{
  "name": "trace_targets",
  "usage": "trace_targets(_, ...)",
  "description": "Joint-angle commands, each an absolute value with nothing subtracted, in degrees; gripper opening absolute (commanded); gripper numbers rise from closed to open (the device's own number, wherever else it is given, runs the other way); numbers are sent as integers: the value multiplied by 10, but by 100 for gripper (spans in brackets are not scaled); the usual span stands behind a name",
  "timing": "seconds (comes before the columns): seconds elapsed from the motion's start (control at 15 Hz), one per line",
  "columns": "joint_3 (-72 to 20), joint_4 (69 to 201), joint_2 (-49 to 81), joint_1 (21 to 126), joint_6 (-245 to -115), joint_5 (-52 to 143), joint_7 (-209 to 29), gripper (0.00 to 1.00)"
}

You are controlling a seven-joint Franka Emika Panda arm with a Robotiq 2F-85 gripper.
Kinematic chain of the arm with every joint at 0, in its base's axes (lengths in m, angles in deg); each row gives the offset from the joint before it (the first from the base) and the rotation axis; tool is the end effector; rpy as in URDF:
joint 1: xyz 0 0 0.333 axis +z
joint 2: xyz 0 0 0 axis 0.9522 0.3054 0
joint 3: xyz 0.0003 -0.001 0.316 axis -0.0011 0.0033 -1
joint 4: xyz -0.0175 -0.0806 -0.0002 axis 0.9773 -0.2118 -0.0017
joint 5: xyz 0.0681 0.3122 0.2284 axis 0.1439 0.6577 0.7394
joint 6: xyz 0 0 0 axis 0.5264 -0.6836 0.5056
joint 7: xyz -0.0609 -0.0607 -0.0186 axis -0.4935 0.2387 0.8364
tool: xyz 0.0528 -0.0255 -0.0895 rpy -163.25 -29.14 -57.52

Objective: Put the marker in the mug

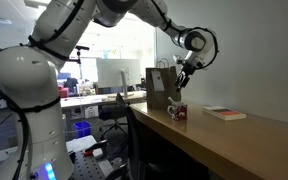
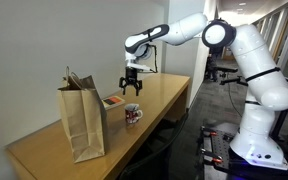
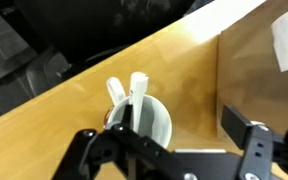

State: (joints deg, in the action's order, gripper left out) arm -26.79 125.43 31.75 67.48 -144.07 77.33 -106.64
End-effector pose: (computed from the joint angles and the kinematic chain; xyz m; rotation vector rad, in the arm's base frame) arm 0.6800 -0.0441 0.3530 -2.5522 0.8646 0.4447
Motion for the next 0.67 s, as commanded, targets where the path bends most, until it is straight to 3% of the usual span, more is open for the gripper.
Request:
trace_targets(0.0,-250,1349,247,713,-1543,698,-1071,100)
trace_targets(0.6,-258,1557,105,742,-1760,479,-1043,100)
